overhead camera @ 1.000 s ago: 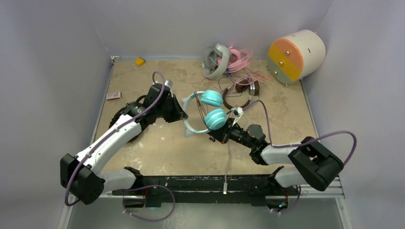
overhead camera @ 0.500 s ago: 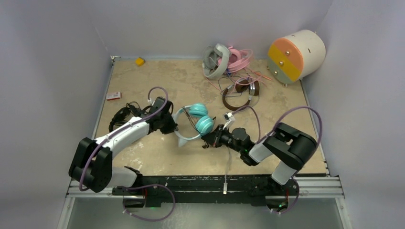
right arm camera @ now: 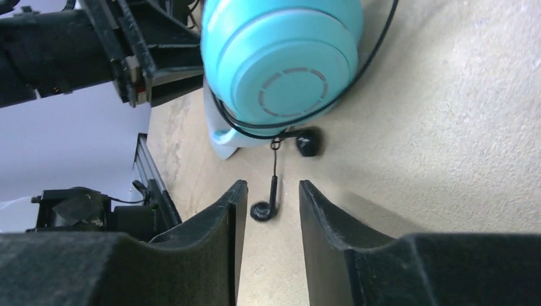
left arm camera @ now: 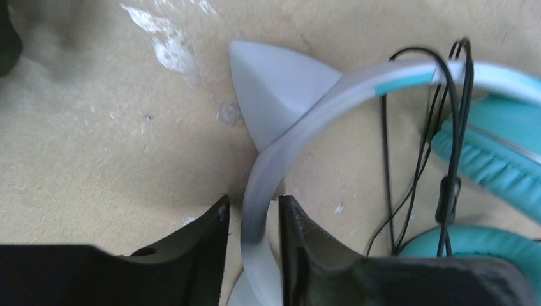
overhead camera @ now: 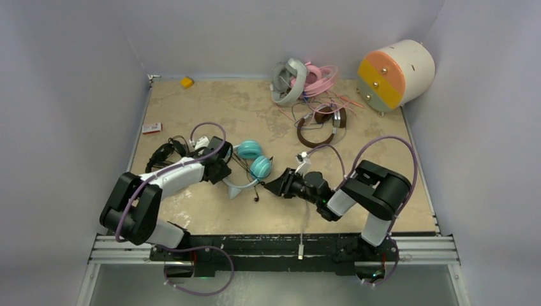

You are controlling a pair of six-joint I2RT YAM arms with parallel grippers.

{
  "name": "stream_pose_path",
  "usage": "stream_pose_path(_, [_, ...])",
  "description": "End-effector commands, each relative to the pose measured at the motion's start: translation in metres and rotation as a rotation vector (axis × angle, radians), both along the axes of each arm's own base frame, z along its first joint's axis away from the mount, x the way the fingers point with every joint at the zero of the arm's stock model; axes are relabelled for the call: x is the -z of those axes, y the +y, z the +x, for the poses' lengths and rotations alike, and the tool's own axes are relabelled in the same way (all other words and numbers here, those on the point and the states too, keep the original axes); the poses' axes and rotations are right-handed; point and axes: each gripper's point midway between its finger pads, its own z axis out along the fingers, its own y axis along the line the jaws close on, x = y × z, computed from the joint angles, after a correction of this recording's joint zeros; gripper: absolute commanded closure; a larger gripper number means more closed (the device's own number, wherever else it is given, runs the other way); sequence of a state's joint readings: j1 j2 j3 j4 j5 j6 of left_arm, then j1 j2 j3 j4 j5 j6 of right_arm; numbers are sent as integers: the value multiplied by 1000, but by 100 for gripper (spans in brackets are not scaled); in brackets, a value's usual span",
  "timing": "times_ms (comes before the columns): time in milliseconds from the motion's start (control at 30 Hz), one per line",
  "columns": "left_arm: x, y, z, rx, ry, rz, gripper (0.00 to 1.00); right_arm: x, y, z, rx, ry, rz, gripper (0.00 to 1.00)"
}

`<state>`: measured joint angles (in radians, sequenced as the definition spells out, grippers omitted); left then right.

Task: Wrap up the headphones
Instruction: Place the headphones at the center of the board, then move the headphones to the center of the board.

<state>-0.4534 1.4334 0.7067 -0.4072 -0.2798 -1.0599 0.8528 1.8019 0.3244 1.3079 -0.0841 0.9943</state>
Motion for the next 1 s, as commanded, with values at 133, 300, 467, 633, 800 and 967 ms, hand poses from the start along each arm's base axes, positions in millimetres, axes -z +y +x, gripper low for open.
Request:
stream_pose_path(133, [-28,17,23,-46,-71,101,49,-21,-12,5,52,-83,-26,54])
stream_pose_path(300, [-65,18,21,3,-145,99,45,-43,-21,7,61,-166,-49,54])
stream_pose_path(467, [-110,-29,18,340,-266,5,55,-64,-41,13,116,-263,-116,55])
stream_pose_path(633, [-138,-93,-1,655,-335,-239,88,-76,-70,20,202,-316,-238,57])
stream_pose_path(800, [-134,-147,-19,868,-341,-360,100,-90,-90,24,278,-339,-284,57])
stream_pose_path(967, [-116,-202,-42,1064,-267,-283,100,-94,-100,25,308,-346,-308,57])
